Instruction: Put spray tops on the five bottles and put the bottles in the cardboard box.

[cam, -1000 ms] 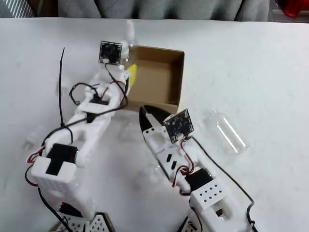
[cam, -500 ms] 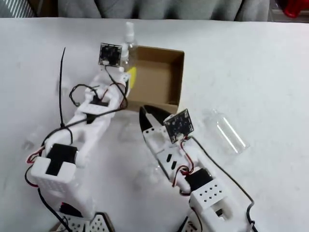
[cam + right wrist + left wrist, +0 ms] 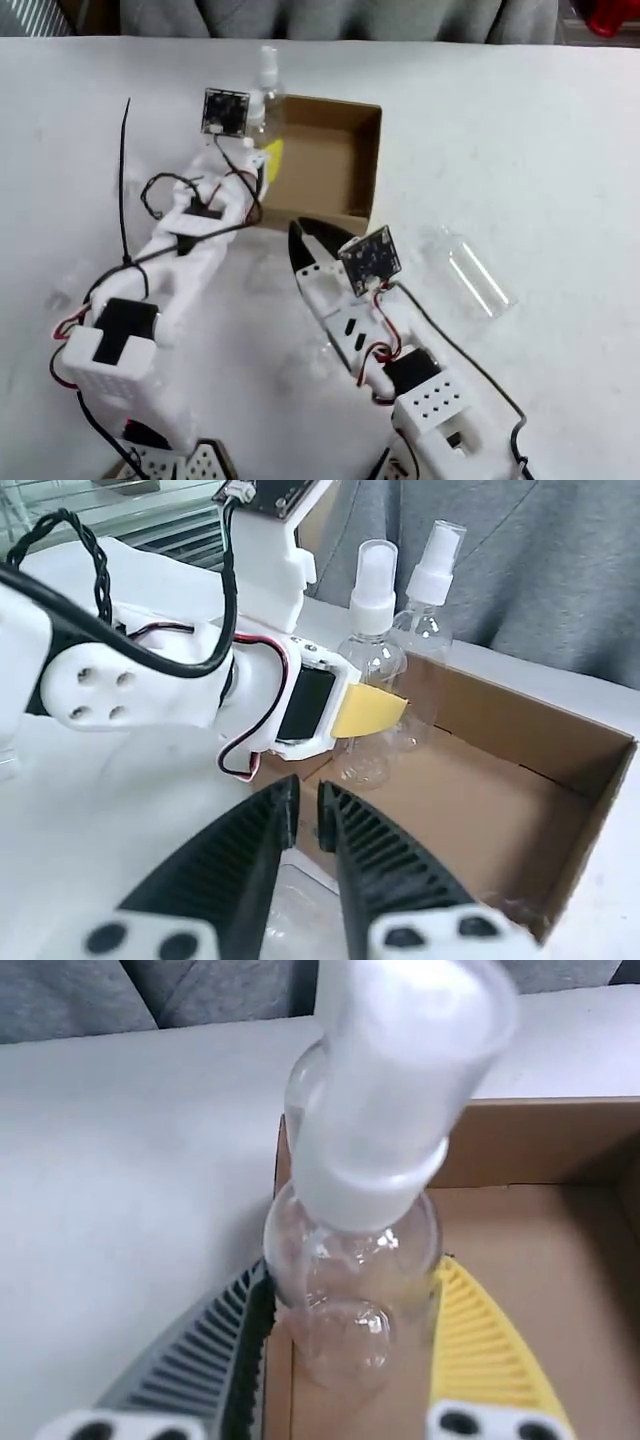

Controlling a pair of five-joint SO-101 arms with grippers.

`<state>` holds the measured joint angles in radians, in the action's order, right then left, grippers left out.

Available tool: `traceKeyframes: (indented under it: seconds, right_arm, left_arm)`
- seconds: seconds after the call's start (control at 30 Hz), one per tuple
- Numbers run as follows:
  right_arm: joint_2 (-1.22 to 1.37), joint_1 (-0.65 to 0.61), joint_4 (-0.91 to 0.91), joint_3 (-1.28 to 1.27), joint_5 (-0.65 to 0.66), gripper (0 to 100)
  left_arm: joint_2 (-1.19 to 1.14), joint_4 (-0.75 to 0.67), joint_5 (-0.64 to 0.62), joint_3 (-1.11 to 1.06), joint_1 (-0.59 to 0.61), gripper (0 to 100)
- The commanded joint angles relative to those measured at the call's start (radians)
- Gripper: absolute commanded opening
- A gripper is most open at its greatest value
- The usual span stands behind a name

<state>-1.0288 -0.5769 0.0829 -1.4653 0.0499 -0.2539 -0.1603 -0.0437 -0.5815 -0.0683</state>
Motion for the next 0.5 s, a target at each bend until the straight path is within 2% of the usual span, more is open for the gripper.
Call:
traceKeyframes:
  seconds: [0.0,0.23,0.4,0.47]
  right_arm:
    - [-0.013,0.007,0.016,0.032,0.012,1.5]
    - [-0.013,0.007,0.016,0.032,0.012,1.5]
    - [-0.013,0.007,0.016,0.032,0.012,1.5]
    - [-0.013,0.007,0.016,0.032,0.014,1.5]
  left_arm:
    - [0.013,0.020,0.005,0.005,0.022,20]
    - [0.015,0.020,0.005,0.005,0.024,20]
    - [0.015,0.021,0.002,0.003,0.024,28]
    - [0.015,0.021,0.002,0.003,0.024,28]
